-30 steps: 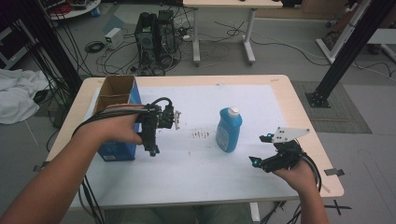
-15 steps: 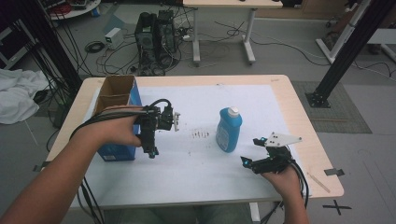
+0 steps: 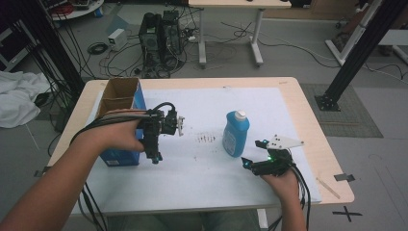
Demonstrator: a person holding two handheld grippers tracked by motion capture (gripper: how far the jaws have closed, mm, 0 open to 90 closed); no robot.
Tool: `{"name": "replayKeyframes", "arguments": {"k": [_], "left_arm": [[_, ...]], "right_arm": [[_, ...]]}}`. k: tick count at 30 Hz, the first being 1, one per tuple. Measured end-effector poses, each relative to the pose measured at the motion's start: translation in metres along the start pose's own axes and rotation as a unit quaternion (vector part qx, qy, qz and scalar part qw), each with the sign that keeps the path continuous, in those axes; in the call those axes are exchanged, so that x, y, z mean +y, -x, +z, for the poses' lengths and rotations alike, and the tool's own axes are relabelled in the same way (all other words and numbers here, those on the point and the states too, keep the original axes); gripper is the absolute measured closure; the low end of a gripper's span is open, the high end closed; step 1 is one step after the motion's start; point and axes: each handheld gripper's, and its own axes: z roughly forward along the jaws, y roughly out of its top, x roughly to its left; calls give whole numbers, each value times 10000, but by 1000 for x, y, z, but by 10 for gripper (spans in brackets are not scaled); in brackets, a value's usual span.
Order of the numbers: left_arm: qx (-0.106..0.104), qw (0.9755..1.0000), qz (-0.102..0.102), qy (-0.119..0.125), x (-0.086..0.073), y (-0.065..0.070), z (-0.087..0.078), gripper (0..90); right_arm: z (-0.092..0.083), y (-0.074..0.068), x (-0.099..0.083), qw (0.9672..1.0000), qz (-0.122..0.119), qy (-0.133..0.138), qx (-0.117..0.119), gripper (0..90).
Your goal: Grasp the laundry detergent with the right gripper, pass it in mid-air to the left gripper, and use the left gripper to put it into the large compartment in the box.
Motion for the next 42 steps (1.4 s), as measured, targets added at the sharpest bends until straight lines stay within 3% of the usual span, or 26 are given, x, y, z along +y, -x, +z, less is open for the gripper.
{"name": "replayKeyframes", "arguments": {"k": [2, 3, 9, 10, 11, 16, 17, 31, 42], "left_arm": [[8, 10000, -19, 40, -1, 0, 1, 104], [-2, 10000, -17, 4, -1, 0, 1, 104], [-24, 10000, -26, 11, -4, -1, 1, 104], [-5, 10000, -41, 20, -4, -1, 1, 104], [5, 10000, -37, 18, -4, 0, 1, 104], [9, 10000, -16, 14, -5, 1, 0, 104], [12, 10000, -26, 34, -5, 1, 0, 104], [-12, 10000, -39, 39, -11, 1, 3, 104], [-10, 10000, -46, 14, -12, 1, 3, 104]], "right_arm": [[4, 2, 1, 9999, -85, 75, -65, 126], [4, -1, 1, 9999, 142, 4, -20, 126], [10, -1, 4, 9995, 290, 92, -126, 126], [11, 0, 4, 9996, 188, 155, -156, 126], [12, -2, 6, 9993, 310, 117, -169, 126], [21, -5, 11, 9991, 236, 216, -266, 126], [23, -3, 13, 9990, 70, 281, -327, 126], [45, -4, 21, 9960, 369, 514, -636, 126], [59, -8, 27, 9941, 402, 656, -768, 126]]}}
